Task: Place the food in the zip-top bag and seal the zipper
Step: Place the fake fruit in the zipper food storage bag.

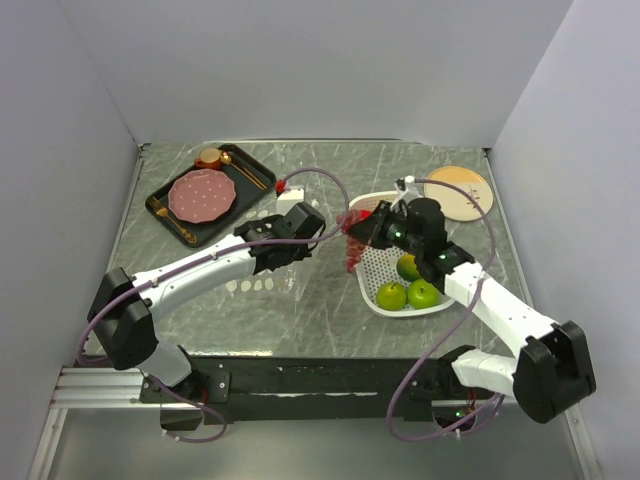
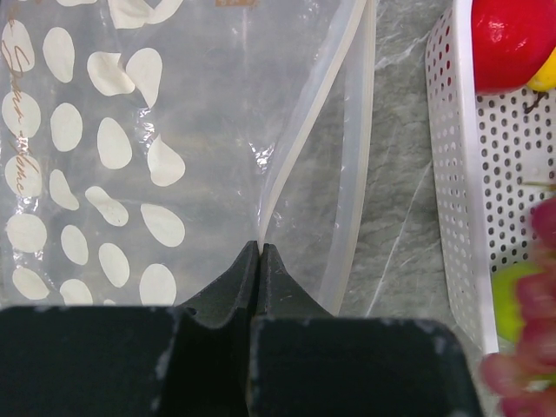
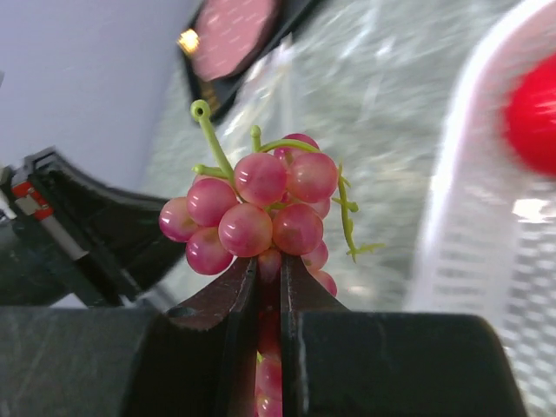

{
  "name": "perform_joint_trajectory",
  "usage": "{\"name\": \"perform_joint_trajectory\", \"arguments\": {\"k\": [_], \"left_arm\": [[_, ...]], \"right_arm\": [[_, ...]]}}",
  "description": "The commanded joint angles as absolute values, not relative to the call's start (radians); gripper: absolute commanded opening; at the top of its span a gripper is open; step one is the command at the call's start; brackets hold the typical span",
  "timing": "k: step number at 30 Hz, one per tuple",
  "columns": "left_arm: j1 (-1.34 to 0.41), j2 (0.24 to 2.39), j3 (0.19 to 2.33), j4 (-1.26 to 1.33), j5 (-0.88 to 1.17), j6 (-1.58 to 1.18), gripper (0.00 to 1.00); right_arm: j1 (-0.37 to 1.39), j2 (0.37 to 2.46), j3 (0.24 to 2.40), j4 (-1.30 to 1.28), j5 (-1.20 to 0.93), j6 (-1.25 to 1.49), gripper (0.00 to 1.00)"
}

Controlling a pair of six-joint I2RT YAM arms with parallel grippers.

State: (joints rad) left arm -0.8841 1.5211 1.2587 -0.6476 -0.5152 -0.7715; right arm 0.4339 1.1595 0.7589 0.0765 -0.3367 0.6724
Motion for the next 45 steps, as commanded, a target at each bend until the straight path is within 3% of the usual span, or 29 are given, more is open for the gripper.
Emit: {"name": "perform_joint_trajectory", "arguments": {"k": [1, 6, 24, 30, 36, 45], "left_arm": [[-0.881, 1.483, 1.253, -0.597, -0.491, -0.778, 0.01], [-0.882, 1.459, 1.221, -0.554, -0.463, -0.792, 0.01], [-0.881, 1.394, 1.216, -0.549, -0.506, -0.818, 0.01], [-0.882, 1.367, 1.213, -0.552, -0.529, -0.804, 0.01], [-0.881, 1.387, 1.224, -0.586, -0.558, -0.825, 0.01], [-0.881, 1.431, 1.239, -0.538, -0.474, -0.793, 0.01]], "right_arm": [[0.472, 1.232, 0.704, 0.385, -0.471, 0.897, 0.0], [0.506, 1.327, 0.675, 0.655, -0.529, 1.04, 0.0], [0.557, 1.62, 0.641, 0.956, -0.532, 1.246, 0.0], [0.558, 1.585, 0.655, 0.796, -0.471, 1.143, 0.0], [0.61, 1.508, 0.799, 0.327, -0.302, 0.892, 0.0], [0.667, 1.516, 0.903, 0.272, -0.345, 0.824, 0.03]]}}
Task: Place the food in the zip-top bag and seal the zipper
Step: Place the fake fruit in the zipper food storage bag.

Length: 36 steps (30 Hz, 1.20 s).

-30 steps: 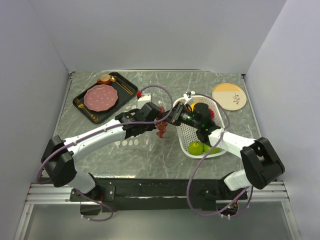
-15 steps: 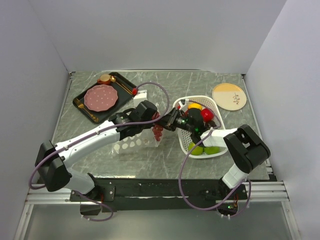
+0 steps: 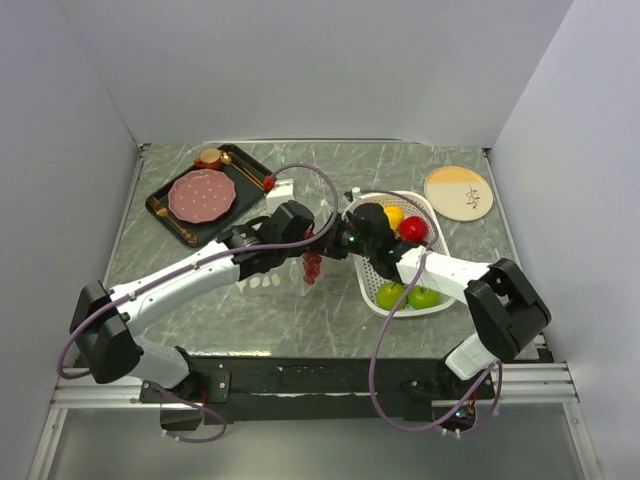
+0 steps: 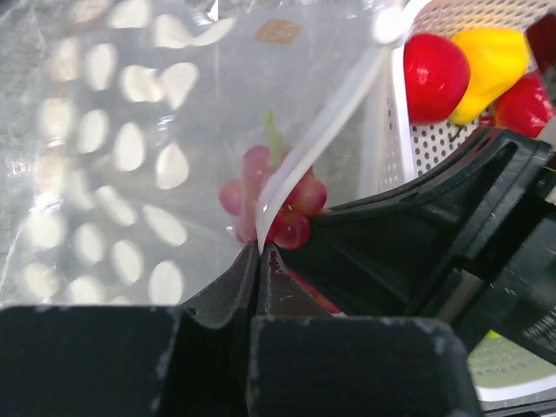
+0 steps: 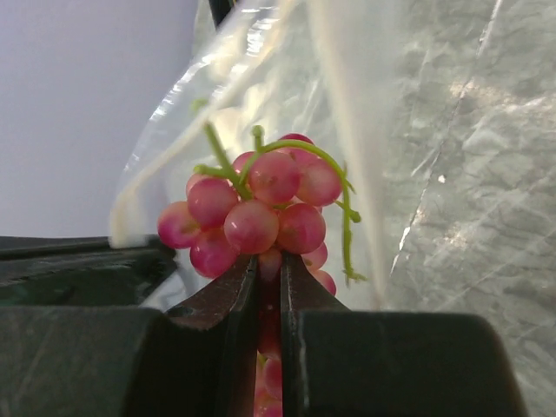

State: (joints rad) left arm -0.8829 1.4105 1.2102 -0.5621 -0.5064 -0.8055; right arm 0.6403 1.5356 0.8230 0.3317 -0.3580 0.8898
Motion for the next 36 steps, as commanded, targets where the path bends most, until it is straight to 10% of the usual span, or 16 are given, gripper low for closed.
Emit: {"name": "perform_joint_trajectory", "arguments": {"k": [1, 9, 15, 36], "left_arm": [[-0.881, 1.431, 1.239, -0.534, -0.471, -0.793, 0.01], [-0.879, 1.402, 1.267, -0.566, -0.479, -0.788, 0.01], [-0.881, 1.379, 1.295, -0.606, -0.52, -0.804, 0.01], [-0.807, 1.416, 1.367, -0.67, -0.525, -0.776, 0.01]], "right_arm": [[0.673, 1.532, 0.938, 0.232, -0.341, 0.818, 0.06], [0.704, 1.568, 1.069, 0.032, -0.226, 0.724, 0.25], [0.701, 1.491, 1.083, 0.006, -0.202, 0.652, 0.76], [0.435, 1.216, 1.014, -0.414, 0.037, 0.563, 0.72]]}}
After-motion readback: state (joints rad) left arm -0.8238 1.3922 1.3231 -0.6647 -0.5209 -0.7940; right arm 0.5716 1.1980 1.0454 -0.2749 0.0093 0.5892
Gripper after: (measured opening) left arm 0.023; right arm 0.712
